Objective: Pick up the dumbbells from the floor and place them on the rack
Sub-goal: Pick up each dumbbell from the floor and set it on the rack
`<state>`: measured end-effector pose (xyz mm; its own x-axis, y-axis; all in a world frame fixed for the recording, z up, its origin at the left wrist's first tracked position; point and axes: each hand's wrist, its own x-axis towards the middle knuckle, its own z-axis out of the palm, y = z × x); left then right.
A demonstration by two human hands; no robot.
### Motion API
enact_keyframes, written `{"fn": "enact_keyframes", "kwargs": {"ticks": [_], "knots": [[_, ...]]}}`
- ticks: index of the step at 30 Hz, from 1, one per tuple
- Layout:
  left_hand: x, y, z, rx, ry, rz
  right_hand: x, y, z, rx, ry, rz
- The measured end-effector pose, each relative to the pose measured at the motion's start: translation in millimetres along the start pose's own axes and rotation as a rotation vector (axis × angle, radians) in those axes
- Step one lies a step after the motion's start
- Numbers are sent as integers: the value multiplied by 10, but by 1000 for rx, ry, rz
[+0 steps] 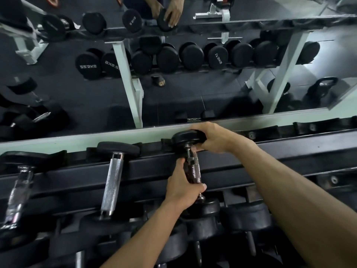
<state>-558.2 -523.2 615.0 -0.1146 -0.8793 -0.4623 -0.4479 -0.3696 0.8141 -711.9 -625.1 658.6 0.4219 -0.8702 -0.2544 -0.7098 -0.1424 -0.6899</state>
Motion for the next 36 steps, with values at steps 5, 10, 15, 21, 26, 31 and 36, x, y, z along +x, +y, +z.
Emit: {"fn": "enact_keyframes", "kwargs": {"ticks": [5, 10, 15, 21, 26, 31, 36], "knots": [[-29, 33, -12, 50, -16, 27, -57, 52, 16, 20, 30, 5], [-49, 34, 8, 55, -29, 48, -78, 96, 33, 21, 57, 35], [-55, -3, 23, 80, -12, 72, -180, 99, 76, 20, 173, 80], [-183, 32, -52, 263, -21, 123, -477, -11, 59, -123, 284, 172], [-493, 102, -280, 591, 70, 328, -911, -259, 69, -231, 288, 220], [-840, 116, -402, 805, 48, 617, -1407, -618, 245, -355, 290, 296], [-1214, -112, -392, 908, -36, 743, -1940, -853, 670, -434, 313, 409]]}}
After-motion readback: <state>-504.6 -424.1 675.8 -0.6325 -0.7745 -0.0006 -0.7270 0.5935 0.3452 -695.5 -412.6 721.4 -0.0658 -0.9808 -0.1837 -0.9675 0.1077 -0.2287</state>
